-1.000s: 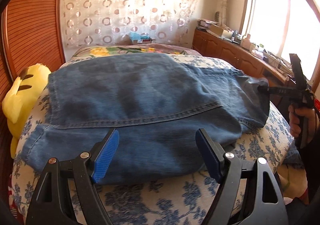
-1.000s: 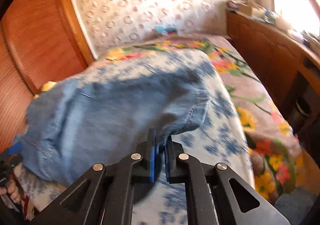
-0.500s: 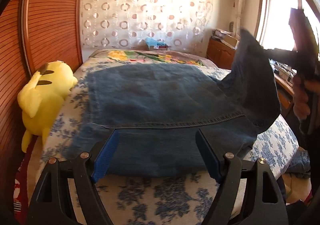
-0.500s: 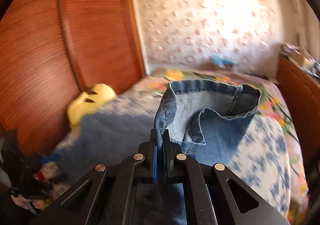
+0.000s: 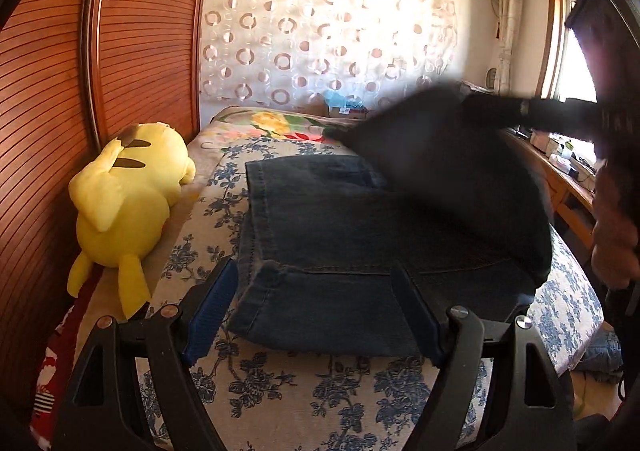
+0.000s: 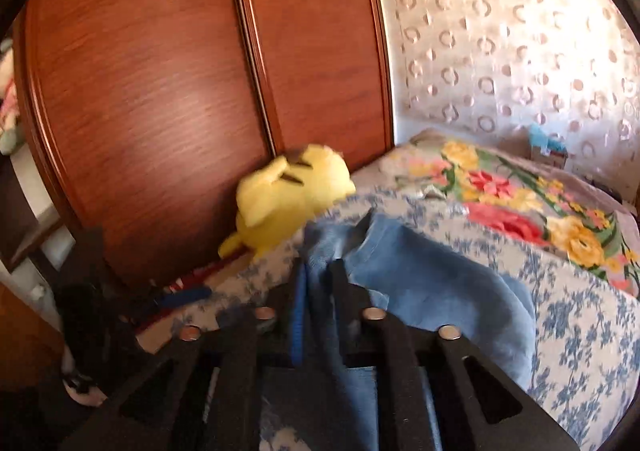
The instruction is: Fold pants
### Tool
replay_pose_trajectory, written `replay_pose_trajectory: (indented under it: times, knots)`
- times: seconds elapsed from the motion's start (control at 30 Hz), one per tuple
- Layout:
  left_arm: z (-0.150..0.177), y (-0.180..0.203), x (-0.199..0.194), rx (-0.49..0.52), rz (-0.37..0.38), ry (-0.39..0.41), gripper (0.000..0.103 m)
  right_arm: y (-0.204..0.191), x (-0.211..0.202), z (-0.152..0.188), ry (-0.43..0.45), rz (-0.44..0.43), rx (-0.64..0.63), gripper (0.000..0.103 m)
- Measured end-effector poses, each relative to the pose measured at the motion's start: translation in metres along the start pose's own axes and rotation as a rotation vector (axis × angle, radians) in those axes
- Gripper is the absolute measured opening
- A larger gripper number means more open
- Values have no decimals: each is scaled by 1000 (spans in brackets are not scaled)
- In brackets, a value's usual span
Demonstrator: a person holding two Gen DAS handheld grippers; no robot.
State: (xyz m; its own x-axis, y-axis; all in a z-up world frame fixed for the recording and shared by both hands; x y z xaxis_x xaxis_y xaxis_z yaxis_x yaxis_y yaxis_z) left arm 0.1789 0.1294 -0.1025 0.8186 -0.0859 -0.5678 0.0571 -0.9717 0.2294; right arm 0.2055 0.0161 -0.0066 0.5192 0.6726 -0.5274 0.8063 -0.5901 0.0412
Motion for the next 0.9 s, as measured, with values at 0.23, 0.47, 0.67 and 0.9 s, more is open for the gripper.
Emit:
replay_pose_trajectory:
  times: [0.23,0.47,0.67,0.9]
  knots:
    - [9,3,8,3,9,-23,80,22,2,-2,-18,31,34,31]
    - [9,21,16,49,22,-36,80,43,-24,39,-72,155,68,31]
    - [1,38,25,75,52,-45,80,50,-33,76,-115,219,101,31]
    - [-7,53,38,105,65,-66,80,38,-31,90,-130,246,119,47]
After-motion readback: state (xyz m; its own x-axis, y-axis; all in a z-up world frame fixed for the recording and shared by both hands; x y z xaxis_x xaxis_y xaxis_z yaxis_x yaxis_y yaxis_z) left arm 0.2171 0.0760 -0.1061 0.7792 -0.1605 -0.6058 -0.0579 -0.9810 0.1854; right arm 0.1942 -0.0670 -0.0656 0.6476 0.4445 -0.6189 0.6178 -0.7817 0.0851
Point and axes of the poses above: each gripper's, at about its wrist camera, not at the fingertips, and x roughly the way its jaws point, y to its right, z to its underside, the point moved 10 cm from there along x, roughly the way its jaws point, and after that the axes turned 6 degrees about -x, right-handed, at the moved point
